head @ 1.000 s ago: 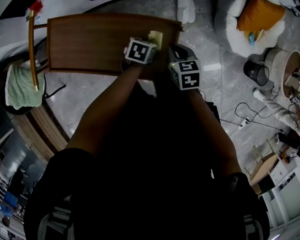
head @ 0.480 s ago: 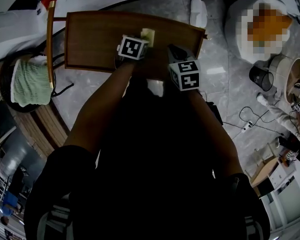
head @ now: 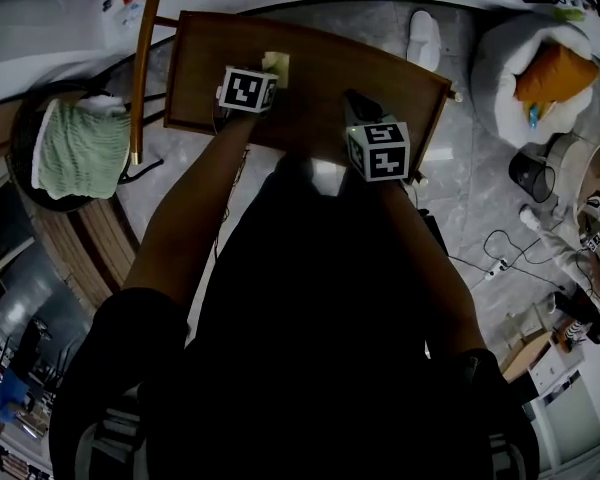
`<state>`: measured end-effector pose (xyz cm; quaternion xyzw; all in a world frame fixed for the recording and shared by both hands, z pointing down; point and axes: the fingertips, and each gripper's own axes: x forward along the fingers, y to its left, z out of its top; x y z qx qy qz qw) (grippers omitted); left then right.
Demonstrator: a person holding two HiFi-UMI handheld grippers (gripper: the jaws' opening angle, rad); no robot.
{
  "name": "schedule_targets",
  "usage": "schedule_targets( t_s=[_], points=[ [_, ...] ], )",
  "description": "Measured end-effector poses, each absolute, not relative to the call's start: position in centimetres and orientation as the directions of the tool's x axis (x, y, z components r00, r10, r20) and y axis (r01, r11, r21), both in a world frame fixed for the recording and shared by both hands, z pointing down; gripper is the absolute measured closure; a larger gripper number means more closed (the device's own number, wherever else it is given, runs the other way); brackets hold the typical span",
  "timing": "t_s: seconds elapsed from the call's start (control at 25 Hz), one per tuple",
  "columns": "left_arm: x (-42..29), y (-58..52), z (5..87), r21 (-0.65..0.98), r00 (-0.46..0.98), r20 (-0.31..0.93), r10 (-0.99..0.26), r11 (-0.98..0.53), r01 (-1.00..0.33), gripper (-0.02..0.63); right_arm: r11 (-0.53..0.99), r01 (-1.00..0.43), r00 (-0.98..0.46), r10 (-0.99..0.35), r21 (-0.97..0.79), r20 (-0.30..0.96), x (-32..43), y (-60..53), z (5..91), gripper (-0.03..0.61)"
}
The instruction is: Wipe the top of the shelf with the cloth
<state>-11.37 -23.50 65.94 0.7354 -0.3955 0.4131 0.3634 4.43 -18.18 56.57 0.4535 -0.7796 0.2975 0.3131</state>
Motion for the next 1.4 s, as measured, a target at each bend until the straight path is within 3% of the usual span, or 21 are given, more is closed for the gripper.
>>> schedule_targets(
  t_s=[0.44, 1.04, 1.24, 1.4],
  points=[
    [-22.7, -24.8, 67.0, 0.178, 0.283, 0.912, -0.298, -0.334, -0.926, 0.583, 0.471, -0.858, -0.452, -0.499, -0.206, 0.739, -3.2, -18.7, 57.7, 0.545],
    [-29.2, -26.7, 67.1, -0.007, 0.084, 0.943, -0.321, -0.272, -0.962, 0.583, 0.444, -0.874, -0.424, -0.501, -0.196, 0.755, -0.9, -18.3, 57.5, 0.543],
    [-27.8, -26.0, 65.9, -0.008, 0.077, 0.931, -0.357, -0.231, -0.973, 0.583, 0.450, -0.871, -0.433, -0.510, -0.199, 0.743, 2.9, -16.8, 56.8, 0.545],
    [-21.8, -24.1, 64.7, 0.050, 0.156, 0.917, -0.367, -0.281, -0.958, 0.583, 0.404, -0.892, -0.408, -0.532, -0.201, 0.742, 7.8, -16.0, 56.1, 0.545]
  ],
)
